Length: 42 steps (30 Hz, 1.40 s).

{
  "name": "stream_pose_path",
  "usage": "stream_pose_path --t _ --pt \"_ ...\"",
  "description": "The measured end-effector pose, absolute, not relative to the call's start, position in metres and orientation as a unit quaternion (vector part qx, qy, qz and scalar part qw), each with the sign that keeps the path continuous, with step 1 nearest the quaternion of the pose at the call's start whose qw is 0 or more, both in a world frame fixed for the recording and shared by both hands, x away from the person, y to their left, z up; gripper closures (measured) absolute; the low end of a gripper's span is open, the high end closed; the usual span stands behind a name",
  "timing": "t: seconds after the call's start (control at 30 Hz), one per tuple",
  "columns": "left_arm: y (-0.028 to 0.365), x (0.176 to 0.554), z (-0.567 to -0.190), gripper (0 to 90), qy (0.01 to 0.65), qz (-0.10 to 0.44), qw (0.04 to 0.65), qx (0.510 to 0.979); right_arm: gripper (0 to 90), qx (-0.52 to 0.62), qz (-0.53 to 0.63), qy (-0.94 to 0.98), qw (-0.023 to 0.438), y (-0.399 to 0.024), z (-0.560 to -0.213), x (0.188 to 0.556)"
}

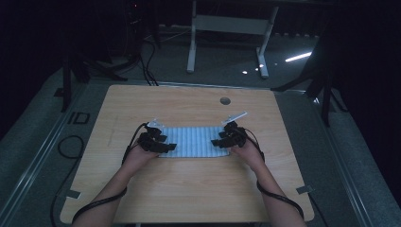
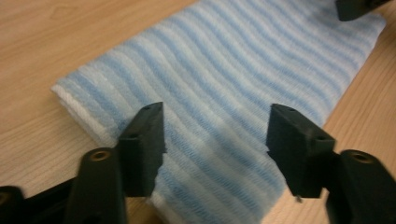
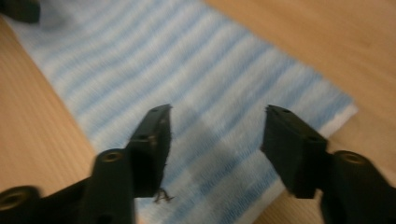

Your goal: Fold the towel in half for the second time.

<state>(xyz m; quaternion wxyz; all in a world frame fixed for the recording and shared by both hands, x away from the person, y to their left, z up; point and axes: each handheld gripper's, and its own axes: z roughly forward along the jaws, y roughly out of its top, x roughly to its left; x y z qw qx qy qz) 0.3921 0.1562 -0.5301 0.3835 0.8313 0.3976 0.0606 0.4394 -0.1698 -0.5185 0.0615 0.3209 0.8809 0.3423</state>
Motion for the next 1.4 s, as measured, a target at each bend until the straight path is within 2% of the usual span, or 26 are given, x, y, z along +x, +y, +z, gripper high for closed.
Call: stream_pose_path --t 0.03,0.1,0.23,0.33,0.47,0.67,0.83,1.3,1.4 --pt "0.155 0.390 -0.529 24.2 0.391 0.062 0.385 0.833 35.6 0.321 0.355 0.876 0.056 -0.171 -0.516 0.438" --pt "0.153 0.386 -0.527 16.6 0.382 0.070 0.391 0.835 26.2 0.310 0.374 0.873 0.049 -0.172 -0.512 0.433" --pt "0.151 0.378 -0.525 13.2 0.367 0.070 0.400 0.837 17.2 0.298 0.386 0.871 0.053 -0.173 -0.511 0.424" --pt "0.150 0.371 -0.526 12.7 0.365 0.068 0.401 0.838 14.1 0.287 0.391 0.872 0.067 -0.173 -0.513 0.416" --pt "0.152 0.365 -0.529 2.0 0.364 0.070 0.401 0.837 14.3 0.270 0.393 0.875 0.081 -0.175 -0.518 0.407" --pt "0.161 0.355 -0.533 1.4 0.368 0.089 0.411 0.829 12.8 0.259 0.398 0.874 0.099 -0.182 -0.524 0.399" --pt "0.171 0.348 -0.537 1.5 0.372 0.085 0.416 0.826 12.2 0.260 0.407 0.867 0.119 -0.189 -0.524 0.394" --pt "0.208 0.327 -0.545 1.5 0.408 0.096 0.413 0.808 12.3 0.296 0.399 0.855 0.147 -0.242 -0.533 0.383" --pt "0.219 0.323 -0.544 1.5 0.419 0.114 0.410 0.802 12.4 0.306 0.390 0.855 0.153 -0.254 -0.538 0.381"
